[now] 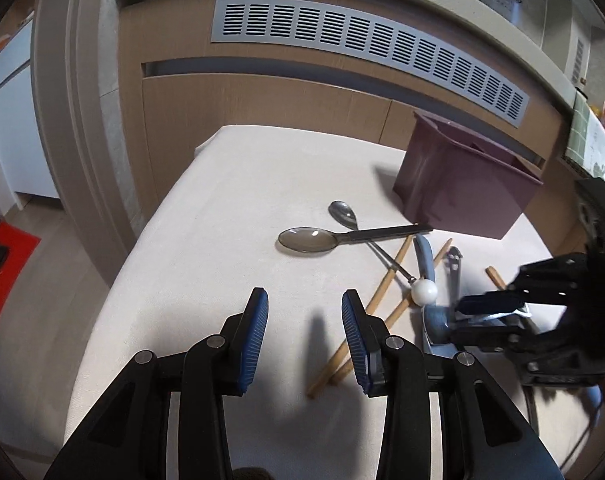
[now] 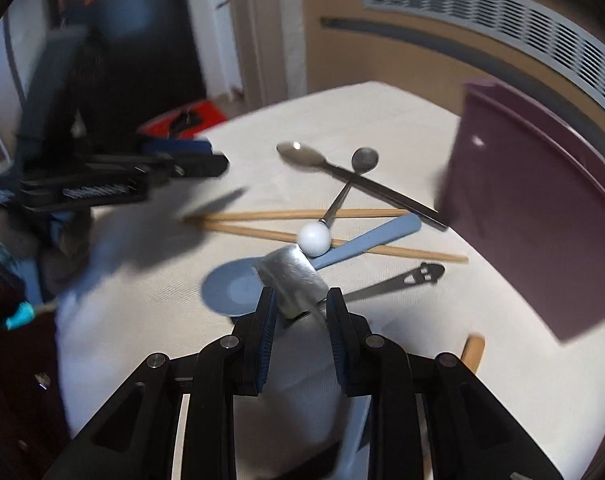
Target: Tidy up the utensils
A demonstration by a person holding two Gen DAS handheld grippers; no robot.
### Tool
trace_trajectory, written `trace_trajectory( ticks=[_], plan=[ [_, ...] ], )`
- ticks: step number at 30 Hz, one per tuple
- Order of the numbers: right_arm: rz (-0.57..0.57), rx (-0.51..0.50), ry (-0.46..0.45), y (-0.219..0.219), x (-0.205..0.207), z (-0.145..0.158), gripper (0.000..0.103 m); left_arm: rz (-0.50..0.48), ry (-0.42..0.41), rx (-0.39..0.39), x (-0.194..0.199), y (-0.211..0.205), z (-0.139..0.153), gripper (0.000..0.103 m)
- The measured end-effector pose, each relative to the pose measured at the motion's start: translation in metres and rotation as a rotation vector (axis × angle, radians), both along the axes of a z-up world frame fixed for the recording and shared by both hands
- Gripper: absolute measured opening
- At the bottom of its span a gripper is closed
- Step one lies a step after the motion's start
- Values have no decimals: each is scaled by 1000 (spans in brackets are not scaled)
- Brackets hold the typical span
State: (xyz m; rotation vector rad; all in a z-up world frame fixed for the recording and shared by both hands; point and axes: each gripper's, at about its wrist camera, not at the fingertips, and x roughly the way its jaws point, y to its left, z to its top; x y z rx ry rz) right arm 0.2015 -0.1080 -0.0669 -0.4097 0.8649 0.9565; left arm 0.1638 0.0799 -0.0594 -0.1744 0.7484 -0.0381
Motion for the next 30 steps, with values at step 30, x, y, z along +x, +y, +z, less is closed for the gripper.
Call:
trace_trajectory(
  ticks=[30],
  plan=[
    [-271,81,72,-50,1,0,1,-107,28,-42,14,-56,1,40]
  ],
)
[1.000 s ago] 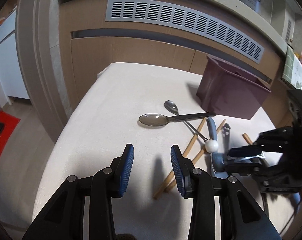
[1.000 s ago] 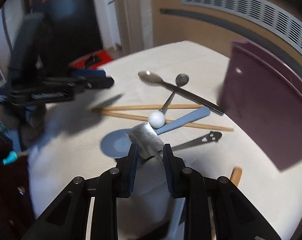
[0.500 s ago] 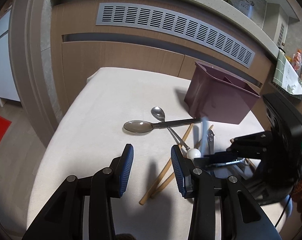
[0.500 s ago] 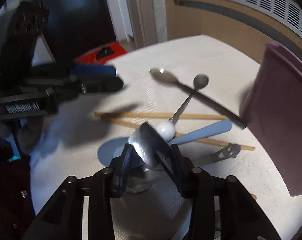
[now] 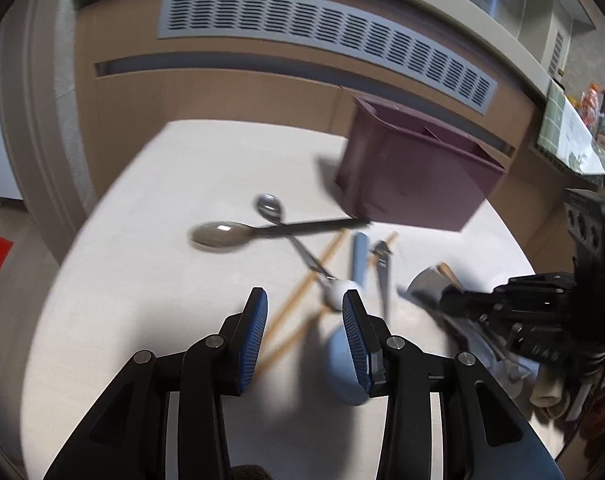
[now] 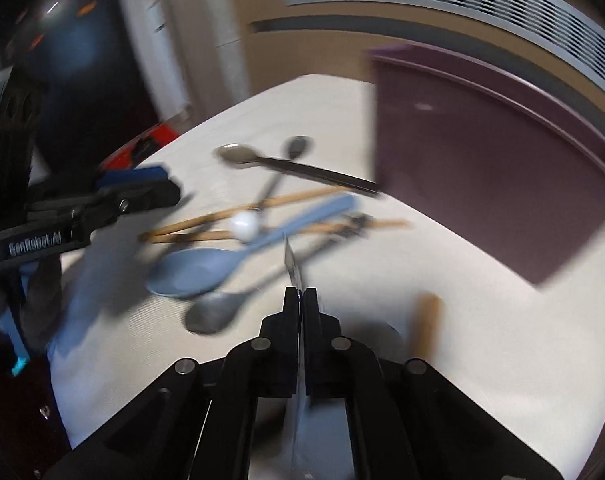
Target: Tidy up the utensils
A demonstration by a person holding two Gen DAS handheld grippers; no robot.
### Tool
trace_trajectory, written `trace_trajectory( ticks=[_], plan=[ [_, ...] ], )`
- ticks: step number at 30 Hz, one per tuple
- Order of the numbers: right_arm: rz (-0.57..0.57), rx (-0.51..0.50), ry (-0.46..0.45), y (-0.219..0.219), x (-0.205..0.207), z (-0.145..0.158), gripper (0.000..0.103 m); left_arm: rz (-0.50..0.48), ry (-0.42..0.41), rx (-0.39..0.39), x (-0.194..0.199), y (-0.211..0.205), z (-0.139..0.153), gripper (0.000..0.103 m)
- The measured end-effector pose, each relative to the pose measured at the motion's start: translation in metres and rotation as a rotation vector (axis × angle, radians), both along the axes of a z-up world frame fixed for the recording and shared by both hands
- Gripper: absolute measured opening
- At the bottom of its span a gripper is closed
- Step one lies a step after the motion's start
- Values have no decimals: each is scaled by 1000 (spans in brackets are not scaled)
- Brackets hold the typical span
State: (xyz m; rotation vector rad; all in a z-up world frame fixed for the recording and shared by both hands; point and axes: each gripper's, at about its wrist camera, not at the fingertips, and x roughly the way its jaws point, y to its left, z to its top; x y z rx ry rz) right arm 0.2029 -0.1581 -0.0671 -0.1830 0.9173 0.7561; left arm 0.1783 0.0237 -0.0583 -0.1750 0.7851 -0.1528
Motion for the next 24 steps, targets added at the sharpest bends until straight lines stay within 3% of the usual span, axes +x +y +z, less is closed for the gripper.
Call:
trace_trajectory(
  ticks=[6,9,13,21,24],
  plan=[
    [-193,137,37,-63,-3,0,1,42,-20,107,13,-44,-3,40],
    [-275,162,16,-77,-5,1,1,88,-24,164,22,-52,-7,39],
    [-344,157,-54,-83,-10,9,1,124,-9,182,28,-48,-12,38],
    [-380,206,-81,-84,-18,24,2,103,-26,184,30,-36,-8,14],
    [-381,209,-75,-83,-17,25,2,74,-56,169,21,-28,2,10]
  ],
)
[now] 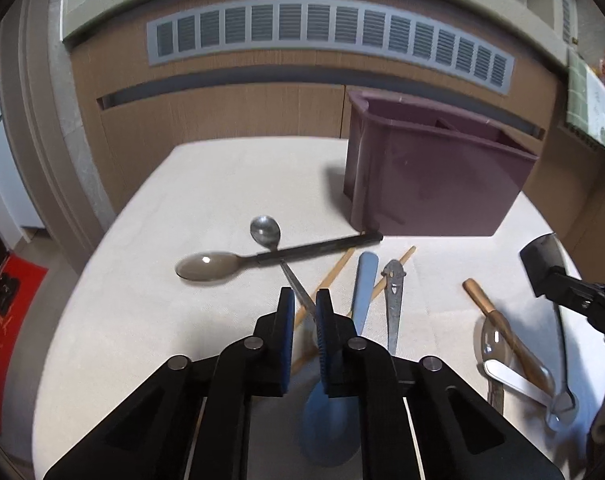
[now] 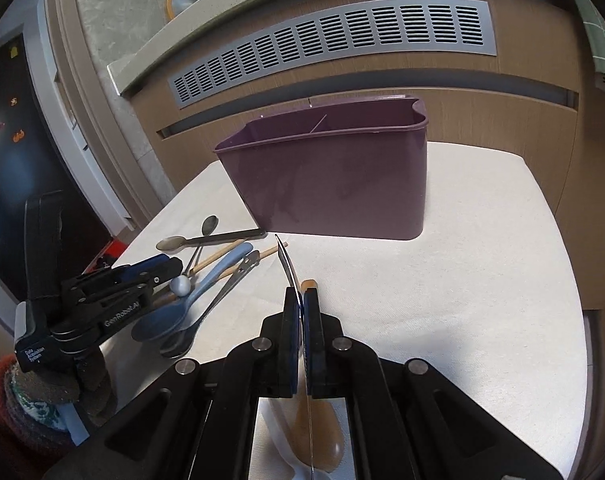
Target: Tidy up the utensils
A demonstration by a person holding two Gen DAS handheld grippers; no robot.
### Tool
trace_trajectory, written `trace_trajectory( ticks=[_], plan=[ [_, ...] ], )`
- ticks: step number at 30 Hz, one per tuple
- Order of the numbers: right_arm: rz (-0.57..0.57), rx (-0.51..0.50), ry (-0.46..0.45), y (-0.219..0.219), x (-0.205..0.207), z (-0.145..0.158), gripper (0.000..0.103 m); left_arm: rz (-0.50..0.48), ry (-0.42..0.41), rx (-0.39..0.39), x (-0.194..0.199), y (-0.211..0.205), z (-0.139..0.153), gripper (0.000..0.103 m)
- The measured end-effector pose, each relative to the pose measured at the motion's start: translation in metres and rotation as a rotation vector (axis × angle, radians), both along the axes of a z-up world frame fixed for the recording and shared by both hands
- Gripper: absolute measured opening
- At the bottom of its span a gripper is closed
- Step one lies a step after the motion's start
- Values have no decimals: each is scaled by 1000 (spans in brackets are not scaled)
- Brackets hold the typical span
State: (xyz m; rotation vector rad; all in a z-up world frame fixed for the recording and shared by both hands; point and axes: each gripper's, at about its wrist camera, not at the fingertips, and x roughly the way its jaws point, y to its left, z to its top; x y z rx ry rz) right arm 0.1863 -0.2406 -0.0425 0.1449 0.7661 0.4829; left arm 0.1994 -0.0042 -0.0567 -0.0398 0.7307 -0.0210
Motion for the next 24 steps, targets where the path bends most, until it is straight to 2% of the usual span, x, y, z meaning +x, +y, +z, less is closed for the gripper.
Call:
trace_trajectory(
  ticks=[6,10,13,14,15,17,21,24],
  plan=[
    [6,-7,28,0,4,-2,2,-76,-84,-20,-22,17,28,9],
    [-1,-32,33,1,3,-6,2,-99,-59,-92,-27,26,27,10],
    [-7,-42,45,1,4,-11,2,-80,-36,-131,-22,15,17,11],
    [-10,-42,51,1,4,-13,2,-72,-35,-124,-20,10,13,15],
    [-15,-42,62,1,5,-15,2,-65,-34,-107,-18,2,10,24],
    [-20,-42,76,0,6,-18,2,-57,-18,-68,-11,-9,2,36],
    [-30,-52,72,-3,4,-20,3,-45,51,-3,-1,-23,-13,37],
    [-31,-52,73,-3,3,-21,3,-33,57,29,-1,-24,-17,37]
  ],
)
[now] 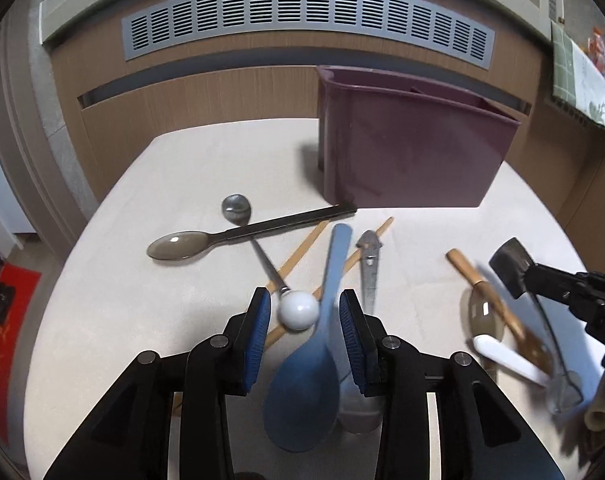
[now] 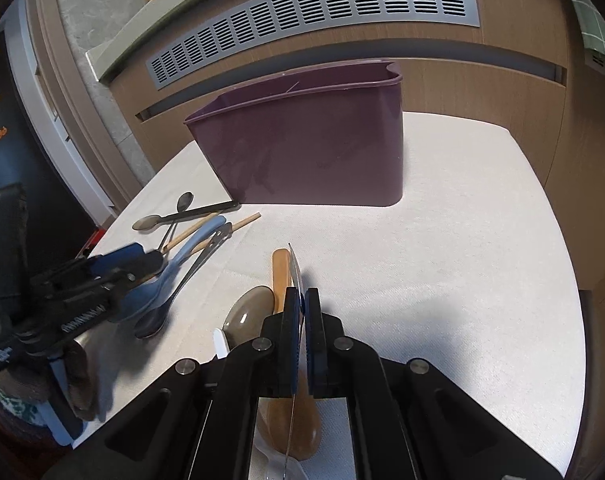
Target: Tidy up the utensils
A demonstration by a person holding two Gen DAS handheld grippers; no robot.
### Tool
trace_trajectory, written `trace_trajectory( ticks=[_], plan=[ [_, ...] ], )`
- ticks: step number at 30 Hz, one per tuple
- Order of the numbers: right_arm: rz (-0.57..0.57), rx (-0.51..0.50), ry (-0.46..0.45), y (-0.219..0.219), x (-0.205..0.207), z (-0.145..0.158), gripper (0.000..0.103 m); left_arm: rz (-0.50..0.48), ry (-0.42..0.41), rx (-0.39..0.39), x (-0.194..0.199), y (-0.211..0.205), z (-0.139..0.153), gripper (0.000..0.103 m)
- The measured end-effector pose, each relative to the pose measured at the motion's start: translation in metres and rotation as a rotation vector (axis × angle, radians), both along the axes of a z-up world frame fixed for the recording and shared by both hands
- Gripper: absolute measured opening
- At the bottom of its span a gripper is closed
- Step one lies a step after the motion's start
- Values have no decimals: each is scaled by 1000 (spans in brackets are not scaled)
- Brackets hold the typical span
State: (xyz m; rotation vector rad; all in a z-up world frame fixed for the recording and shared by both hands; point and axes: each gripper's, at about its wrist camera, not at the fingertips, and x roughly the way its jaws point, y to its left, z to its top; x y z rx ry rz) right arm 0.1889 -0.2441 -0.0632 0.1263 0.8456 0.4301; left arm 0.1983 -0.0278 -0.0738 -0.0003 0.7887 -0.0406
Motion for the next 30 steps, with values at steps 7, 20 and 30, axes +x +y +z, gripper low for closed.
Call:
trace_trajectory(
  ticks=[7,20,30],
  plan=[
    [5,-9,13,1,1,-5,3,20,-12,20,-2,25,0,37],
    [28,-40,40,6,1,-11,5,24,77,-83,3,53,-12,37],
    [23,-52,46,5,3,-13,5,19,1,-59,3,46,5,22]
  ],
)
